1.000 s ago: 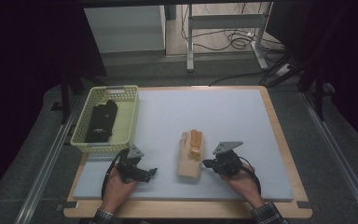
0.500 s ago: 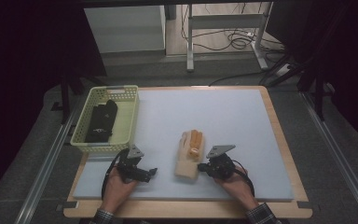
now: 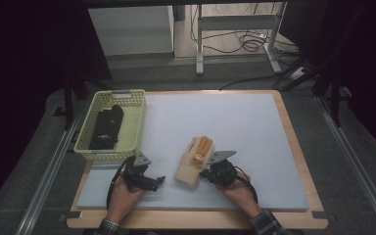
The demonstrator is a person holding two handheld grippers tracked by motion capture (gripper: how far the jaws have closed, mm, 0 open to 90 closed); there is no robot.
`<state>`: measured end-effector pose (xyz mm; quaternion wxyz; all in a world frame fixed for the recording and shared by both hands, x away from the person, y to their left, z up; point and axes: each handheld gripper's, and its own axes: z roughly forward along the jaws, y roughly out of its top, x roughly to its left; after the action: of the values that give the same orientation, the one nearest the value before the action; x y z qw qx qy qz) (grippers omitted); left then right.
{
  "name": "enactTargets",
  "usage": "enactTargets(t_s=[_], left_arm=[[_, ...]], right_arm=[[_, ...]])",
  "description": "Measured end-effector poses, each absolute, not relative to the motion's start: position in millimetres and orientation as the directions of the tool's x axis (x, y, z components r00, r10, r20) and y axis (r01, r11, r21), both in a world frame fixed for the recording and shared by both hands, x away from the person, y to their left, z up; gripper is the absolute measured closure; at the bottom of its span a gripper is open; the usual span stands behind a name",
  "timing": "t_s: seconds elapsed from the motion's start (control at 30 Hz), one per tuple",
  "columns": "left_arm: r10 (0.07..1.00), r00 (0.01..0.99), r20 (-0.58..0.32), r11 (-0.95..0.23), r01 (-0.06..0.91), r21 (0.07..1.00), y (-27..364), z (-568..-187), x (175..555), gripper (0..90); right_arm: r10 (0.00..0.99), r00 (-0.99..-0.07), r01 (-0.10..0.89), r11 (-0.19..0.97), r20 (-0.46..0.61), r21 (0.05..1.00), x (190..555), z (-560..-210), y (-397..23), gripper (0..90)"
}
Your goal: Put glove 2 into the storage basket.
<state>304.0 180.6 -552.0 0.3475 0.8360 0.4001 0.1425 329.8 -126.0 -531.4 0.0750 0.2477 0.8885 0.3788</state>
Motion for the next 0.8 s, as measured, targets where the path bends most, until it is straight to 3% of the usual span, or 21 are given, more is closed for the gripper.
enactTargets(t_s=[0.8], left_arm=[[0.768, 0.639, -0.04, -0.439, 0.571, 0.694, 181, -552, 304, 0.9]], right_arm=[[0.514, -0.858, 0.351, 0.588, -0.001, 0.729, 341, -536, -86, 88.2]])
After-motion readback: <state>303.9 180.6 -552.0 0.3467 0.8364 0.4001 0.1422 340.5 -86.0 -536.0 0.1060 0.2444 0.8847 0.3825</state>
